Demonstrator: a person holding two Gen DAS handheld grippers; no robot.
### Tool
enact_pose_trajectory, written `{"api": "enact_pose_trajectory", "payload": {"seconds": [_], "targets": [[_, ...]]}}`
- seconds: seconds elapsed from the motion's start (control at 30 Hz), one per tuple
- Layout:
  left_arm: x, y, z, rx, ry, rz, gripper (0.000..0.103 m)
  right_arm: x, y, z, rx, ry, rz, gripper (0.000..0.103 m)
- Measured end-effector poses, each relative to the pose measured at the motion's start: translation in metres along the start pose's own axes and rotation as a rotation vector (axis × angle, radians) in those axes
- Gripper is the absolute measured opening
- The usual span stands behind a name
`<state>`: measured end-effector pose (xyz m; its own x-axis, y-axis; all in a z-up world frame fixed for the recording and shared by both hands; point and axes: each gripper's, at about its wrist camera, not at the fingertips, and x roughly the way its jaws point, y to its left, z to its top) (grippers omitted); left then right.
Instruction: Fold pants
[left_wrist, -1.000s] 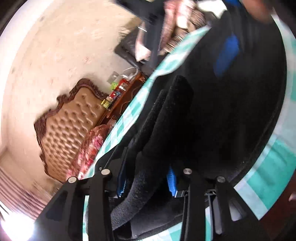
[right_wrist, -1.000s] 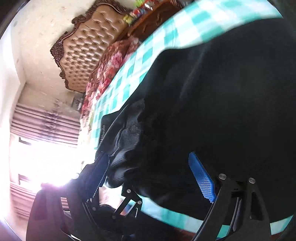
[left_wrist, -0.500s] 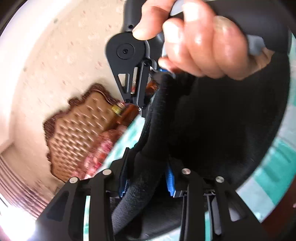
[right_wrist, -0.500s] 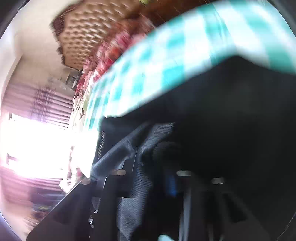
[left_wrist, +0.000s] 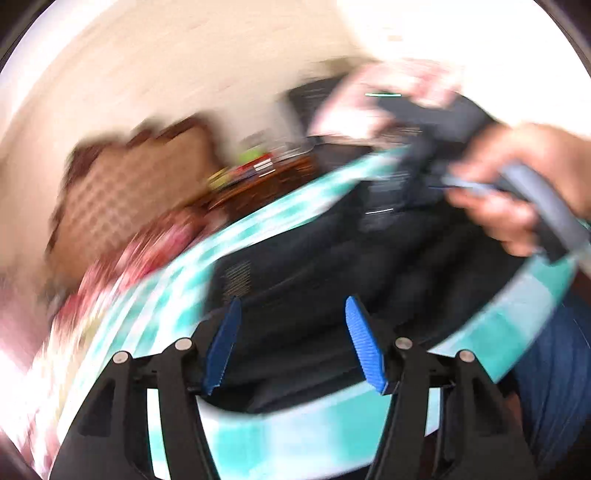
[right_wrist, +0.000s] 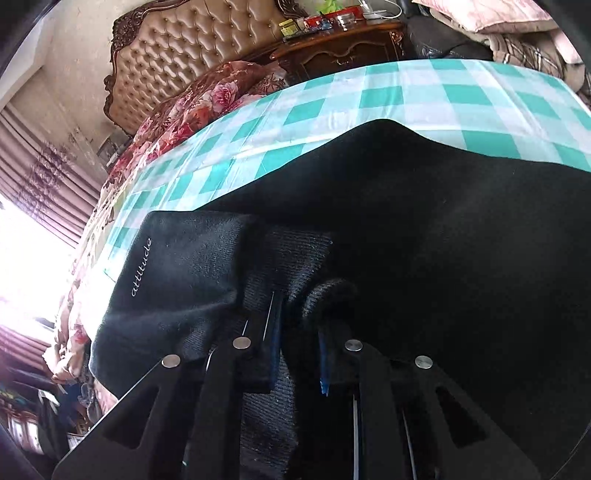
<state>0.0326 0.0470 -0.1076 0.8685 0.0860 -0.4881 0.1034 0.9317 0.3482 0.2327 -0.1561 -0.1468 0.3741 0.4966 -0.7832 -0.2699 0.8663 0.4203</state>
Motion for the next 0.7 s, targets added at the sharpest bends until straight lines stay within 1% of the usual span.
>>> {"api": "enact_pose_trajectory", "payload": {"seconds": [0.03, 0.07, 0.13, 0.2, 0.27, 0.3, 0.33, 0.37, 0.43, 0.47, 0.5, 0.53, 0.57, 0.6, 0.63, 0.67, 0.7], "targets": [[0.0, 0.011, -0.007, -0.016, 0.018, 0.021, 0.06, -0.001, 0.0, -0.001, 0.0, 0.001, -0.004, 0.017], [0.001, 0.022, -0.019, -0.005, 0.046, 0.04, 0.06, 0.0, -0.001, -0.001, 0.0, 0.001, -0.009, 0.017], [0.006, 0.03, -0.039, 0.042, 0.102, 0.084, 0.061, -0.001, 0.002, -0.003, -0.013, -0.001, -0.031, 0.017], [0.006, 0.035, -0.043, 0.047, 0.103, 0.108, 0.061, -0.003, 0.006, -0.004, -0.022, -0.005, -0.054, 0.017], [0.006, 0.036, -0.04, 0.028, 0.088, 0.085, 0.061, -0.001, 0.011, 0.003, -0.03, -0.007, -0.076, 0.017], [0.009, 0.036, -0.038, 0.044, 0.084, 0.072, 0.061, -0.001, 0.014, 0.003, -0.037, -0.008, -0.09, 0.017], [0.013, 0.03, -0.038, 0.079, 0.081, 0.082, 0.062, -0.002, 0.016, 0.003, -0.041, -0.009, -0.099, 0.017], [0.019, 0.029, -0.035, 0.086, 0.083, 0.101, 0.062, -0.003, 0.018, 0.003, -0.045, -0.01, -0.109, 0.017], [0.03, 0.034, -0.031, 0.066, 0.095, 0.124, 0.063, -0.006, 0.023, 0.003, -0.059, -0.016, -0.125, 0.017], [0.039, 0.035, -0.032, 0.088, 0.115, 0.153, 0.065, -0.009, 0.024, 0.003, -0.066, -0.021, -0.133, 0.017], [0.054, 0.037, -0.036, 0.145, 0.137, 0.207, 0.065, -0.01, 0.025, 0.003, -0.068, -0.025, -0.136, 0.016], [0.063, 0.033, -0.042, 0.231, 0.161, 0.295, 0.065, -0.012, 0.026, 0.004, -0.069, -0.035, -0.151, 0.016], [0.069, 0.034, -0.055, 0.35, 0.162, 0.381, 0.066, -0.014, 0.026, 0.004, -0.068, -0.042, -0.167, 0.015], [0.071, 0.035, -0.066, 0.412, 0.163, 0.399, 0.068, -0.014, 0.025, 0.004, -0.067, -0.045, -0.182, 0.015], [0.069, 0.039, -0.072, 0.417, 0.147, 0.394, 0.067, -0.011, 0.023, 0.002, -0.073, -0.033, -0.179, 0.014], [0.067, 0.045, -0.074, 0.393, 0.142, 0.383, 0.067, -0.007, 0.023, 0.0, -0.083, -0.024, -0.184, 0.014], [0.065, 0.046, -0.073, 0.405, 0.135, 0.381, 0.067, 0.0, 0.022, -0.006, -0.111, -0.031, -0.22, 0.013]]}}
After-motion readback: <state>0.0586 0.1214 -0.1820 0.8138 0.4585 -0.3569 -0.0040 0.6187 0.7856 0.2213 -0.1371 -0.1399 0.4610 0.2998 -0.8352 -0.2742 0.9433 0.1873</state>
